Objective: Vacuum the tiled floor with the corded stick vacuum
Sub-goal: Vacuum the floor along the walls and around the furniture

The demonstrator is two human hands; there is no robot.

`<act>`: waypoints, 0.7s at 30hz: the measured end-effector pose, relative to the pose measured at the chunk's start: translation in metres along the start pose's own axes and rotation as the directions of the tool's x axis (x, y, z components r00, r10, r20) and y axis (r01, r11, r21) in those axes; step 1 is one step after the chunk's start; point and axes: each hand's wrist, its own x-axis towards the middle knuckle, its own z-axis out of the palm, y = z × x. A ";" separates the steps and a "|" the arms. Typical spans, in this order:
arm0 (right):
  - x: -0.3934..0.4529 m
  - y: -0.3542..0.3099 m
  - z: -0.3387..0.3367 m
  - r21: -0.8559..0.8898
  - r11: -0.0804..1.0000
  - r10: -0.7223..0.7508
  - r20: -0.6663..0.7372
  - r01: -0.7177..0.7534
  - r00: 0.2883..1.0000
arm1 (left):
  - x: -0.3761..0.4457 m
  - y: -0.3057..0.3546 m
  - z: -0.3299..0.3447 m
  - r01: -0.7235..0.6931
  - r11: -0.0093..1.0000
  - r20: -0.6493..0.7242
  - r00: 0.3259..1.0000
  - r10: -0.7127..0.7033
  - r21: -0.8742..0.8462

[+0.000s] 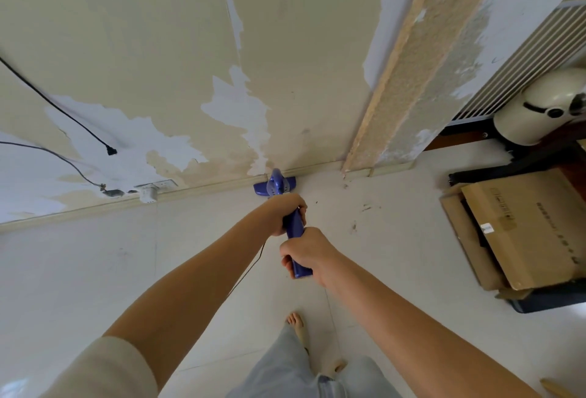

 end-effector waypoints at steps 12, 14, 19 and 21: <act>-0.002 -0.010 -0.045 -0.092 0.996 0.022 0.021 -0.020 1.000 | 0.011 0.008 0.033 -0.022 1.000 0.000 1.000 0.022 0.015; -0.006 0.001 -0.051 -0.114 0.993 0.023 0.007 -0.023 1.000 | 0.009 -0.002 0.043 -0.027 0.999 -0.014 1.000 0.027 0.028; -0.030 0.043 -0.079 -0.155 0.988 -0.008 -0.076 -0.004 0.997 | -0.001 -0.038 0.086 -0.022 0.995 -0.037 0.999 0.026 0.098; -0.046 0.057 -0.094 -0.126 0.992 -0.020 -0.102 0.007 0.995 | -0.013 -0.049 0.107 -0.010 0.993 -0.021 1.000 0.013 0.118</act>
